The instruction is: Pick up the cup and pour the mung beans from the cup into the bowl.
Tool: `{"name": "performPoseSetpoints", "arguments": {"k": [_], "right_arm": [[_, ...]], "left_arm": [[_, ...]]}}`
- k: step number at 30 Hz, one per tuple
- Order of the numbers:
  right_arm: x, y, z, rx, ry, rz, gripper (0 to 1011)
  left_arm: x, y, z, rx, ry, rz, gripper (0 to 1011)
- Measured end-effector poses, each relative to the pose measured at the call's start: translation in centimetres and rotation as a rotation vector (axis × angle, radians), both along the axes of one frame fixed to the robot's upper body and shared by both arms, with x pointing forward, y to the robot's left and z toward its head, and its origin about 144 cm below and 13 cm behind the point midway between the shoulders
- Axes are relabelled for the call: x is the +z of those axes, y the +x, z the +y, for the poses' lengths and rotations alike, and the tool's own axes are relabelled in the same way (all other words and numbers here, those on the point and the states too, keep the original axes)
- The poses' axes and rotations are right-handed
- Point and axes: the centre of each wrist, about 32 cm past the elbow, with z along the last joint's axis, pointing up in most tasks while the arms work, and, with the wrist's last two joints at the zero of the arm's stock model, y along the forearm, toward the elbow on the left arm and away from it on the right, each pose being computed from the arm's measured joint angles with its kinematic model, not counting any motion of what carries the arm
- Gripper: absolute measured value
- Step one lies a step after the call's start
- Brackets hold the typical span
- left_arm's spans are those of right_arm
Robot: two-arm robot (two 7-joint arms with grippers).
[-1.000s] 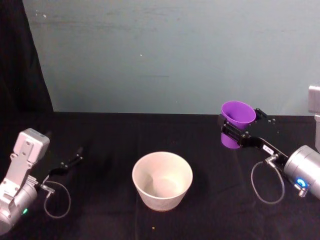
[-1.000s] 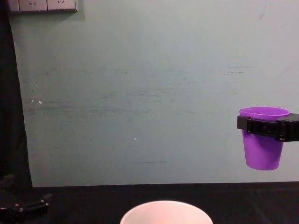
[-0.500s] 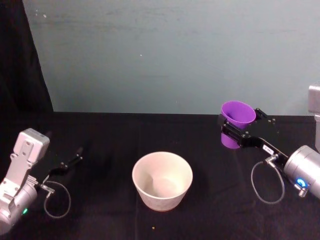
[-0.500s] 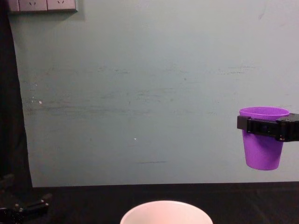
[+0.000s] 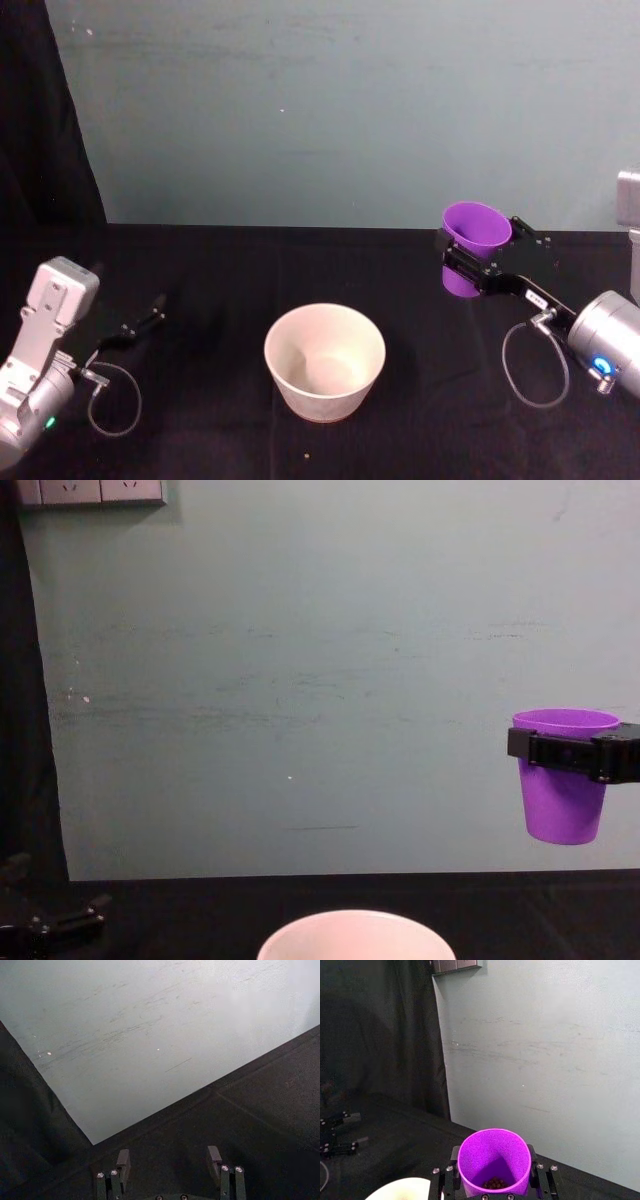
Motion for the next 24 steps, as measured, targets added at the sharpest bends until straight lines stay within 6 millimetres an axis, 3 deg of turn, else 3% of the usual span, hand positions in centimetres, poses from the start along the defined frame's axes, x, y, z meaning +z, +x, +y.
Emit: {"name": "performPoseSetpoints", "arguments": {"k": [24], "right_arm": [[0.00, 0.00, 0.00, 0.000, 0.000, 0.000, 747]], "left_arm": [[0.00, 0.00, 0.00, 0.000, 0.000, 0.000, 1004]]}}
